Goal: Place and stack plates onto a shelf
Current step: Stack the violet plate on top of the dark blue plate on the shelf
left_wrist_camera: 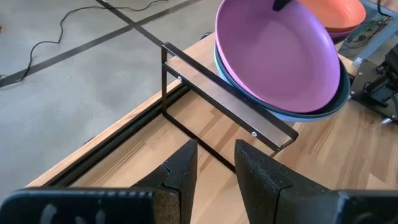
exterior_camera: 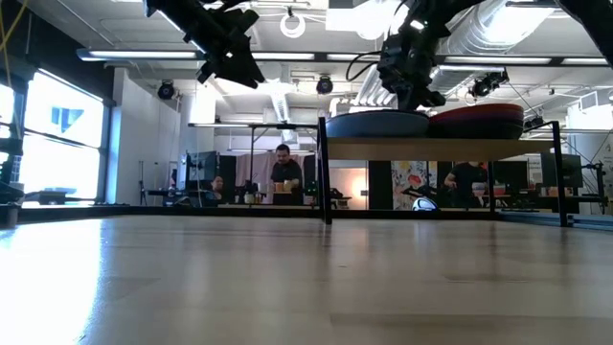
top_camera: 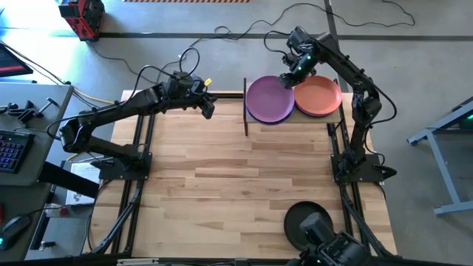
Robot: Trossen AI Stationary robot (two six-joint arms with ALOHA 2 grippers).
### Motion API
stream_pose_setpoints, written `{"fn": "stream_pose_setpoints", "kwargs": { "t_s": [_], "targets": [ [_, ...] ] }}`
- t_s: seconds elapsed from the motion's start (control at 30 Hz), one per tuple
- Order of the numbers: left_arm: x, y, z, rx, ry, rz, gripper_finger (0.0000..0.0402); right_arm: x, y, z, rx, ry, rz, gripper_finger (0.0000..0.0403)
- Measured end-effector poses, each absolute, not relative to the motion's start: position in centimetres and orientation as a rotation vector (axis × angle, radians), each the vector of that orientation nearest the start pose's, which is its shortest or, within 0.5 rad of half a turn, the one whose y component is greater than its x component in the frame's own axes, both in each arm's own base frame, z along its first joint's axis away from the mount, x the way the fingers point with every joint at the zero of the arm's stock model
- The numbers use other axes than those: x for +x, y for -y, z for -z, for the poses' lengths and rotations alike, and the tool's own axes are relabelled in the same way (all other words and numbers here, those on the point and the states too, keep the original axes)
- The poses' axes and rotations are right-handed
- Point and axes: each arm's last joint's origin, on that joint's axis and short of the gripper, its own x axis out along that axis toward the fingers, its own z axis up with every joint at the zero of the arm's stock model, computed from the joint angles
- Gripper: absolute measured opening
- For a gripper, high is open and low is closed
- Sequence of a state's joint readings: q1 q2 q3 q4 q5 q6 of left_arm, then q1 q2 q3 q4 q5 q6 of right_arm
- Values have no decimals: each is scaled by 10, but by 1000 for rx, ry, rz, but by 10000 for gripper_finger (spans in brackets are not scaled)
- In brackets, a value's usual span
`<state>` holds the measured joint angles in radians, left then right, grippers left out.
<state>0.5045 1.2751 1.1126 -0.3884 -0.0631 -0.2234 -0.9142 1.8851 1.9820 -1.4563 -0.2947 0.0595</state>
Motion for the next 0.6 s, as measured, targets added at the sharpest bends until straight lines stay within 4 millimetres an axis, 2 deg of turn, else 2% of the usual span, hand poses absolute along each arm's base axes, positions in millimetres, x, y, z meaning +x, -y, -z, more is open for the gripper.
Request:
{"fn": "stream_pose_setpoints", "kwargs": {
  "t_s": [0.23,0.47,0.6],
  "targets": [
    [242,-135,-325,-334,-481,-613,97,227,280,-345,825,-1120,551,10],
    [242,-135,-325,-334,-482,-613,97,228,279,-345,817,-1123,543,76],
    [242,-135,-325,-334,-482,-613,97,229,280,-345,805,-1106,545,97]
  ]
}}
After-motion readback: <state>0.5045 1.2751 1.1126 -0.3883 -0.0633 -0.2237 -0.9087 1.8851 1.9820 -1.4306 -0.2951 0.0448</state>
